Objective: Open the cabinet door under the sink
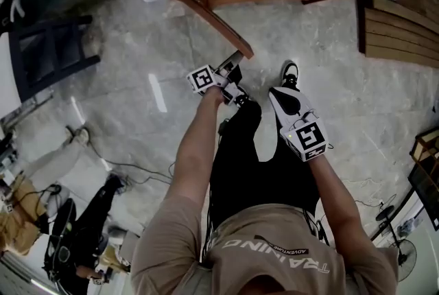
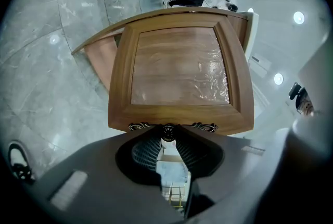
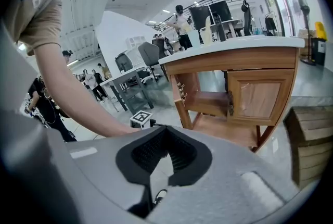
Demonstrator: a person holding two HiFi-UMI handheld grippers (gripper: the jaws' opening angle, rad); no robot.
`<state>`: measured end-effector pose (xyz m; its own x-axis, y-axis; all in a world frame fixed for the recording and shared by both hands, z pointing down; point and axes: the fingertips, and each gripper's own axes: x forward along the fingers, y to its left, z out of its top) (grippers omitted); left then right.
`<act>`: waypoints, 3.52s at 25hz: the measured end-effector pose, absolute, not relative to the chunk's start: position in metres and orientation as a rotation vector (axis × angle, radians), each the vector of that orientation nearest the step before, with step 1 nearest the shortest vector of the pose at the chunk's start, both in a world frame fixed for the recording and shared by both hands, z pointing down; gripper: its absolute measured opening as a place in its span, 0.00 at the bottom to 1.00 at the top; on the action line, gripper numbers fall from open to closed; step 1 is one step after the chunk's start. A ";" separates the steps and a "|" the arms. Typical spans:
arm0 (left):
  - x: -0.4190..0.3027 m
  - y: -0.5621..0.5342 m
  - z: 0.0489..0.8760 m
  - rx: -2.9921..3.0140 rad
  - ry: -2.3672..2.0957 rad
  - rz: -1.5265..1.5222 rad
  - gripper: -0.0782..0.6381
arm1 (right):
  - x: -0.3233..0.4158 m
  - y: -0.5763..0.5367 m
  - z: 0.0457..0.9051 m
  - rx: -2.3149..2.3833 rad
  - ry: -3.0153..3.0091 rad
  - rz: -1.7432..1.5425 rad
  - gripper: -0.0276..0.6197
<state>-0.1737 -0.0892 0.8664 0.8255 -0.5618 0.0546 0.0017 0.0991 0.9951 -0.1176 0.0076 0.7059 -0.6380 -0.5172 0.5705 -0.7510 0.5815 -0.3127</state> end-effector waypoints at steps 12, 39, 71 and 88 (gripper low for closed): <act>-0.188 -0.079 0.860 1.402 -0.422 -0.383 0.25 | -0.155 0.000 0.693 0.928 -2.429 0.719 0.05; -0.329 -0.052 0.891 1.535 -0.598 0.029 0.25 | -0.206 0.007 0.685 0.780 -2.432 0.662 0.05; -0.220 -0.041 0.558 1.929 -0.994 -0.169 0.13 | -0.090 -0.011 0.542 0.894 -2.479 0.470 0.05; -0.111 -0.084 0.355 2.568 -1.228 0.224 0.13 | -0.018 -0.080 0.393 1.134 -2.664 0.558 0.05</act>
<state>-0.1110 -0.0836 0.3551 0.6253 -0.7359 0.2596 -0.7802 -0.5967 0.1876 -0.0179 -0.0805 0.3928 -0.6885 -0.6519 0.3176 -0.7246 0.6362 -0.2650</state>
